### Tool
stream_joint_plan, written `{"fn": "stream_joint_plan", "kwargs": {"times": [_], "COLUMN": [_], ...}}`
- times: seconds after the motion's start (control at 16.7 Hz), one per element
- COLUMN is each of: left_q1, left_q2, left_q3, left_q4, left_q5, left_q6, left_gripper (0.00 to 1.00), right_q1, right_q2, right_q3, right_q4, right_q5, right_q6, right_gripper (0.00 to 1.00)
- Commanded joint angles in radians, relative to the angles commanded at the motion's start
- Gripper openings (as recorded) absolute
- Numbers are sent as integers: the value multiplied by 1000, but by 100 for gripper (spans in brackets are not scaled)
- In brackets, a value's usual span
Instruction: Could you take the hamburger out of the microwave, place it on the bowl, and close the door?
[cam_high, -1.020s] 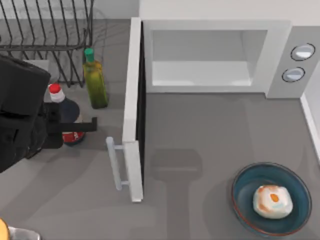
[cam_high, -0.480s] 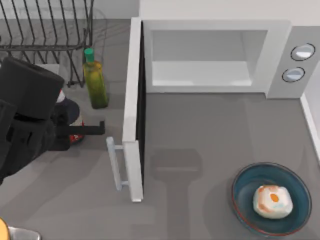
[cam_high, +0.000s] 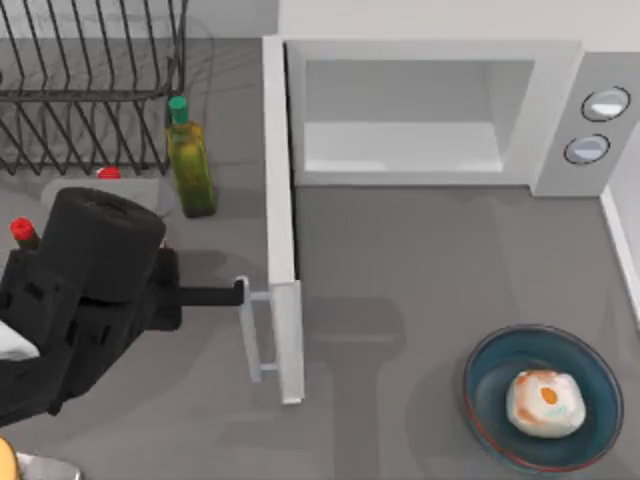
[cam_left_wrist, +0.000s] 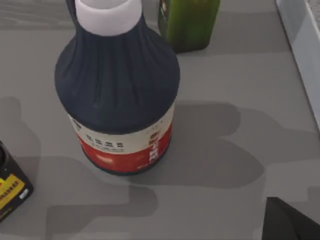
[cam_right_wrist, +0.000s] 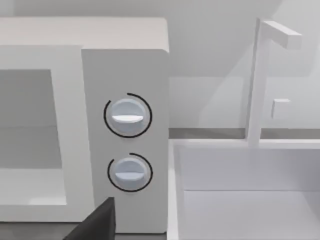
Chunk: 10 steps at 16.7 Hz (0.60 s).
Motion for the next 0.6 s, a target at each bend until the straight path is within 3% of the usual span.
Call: {"fn": "stream_joint_plan", "kwargs": {"times": [0.36,0.6], "left_q1": [1,-60], "left_q2": [20,44], "left_q3": [-50,11], "left_q4": [59,40], "left_q5": [1,-25], "left_q6": [2,-39], "left_gripper": [0,0], "right_q1": [0,0], "right_q2": [0,0], "right_q3": [0,0], "right_q4": [0,0], "right_q5": [0,0], "right_q6": [0,0], "right_gripper": [100,100]}}
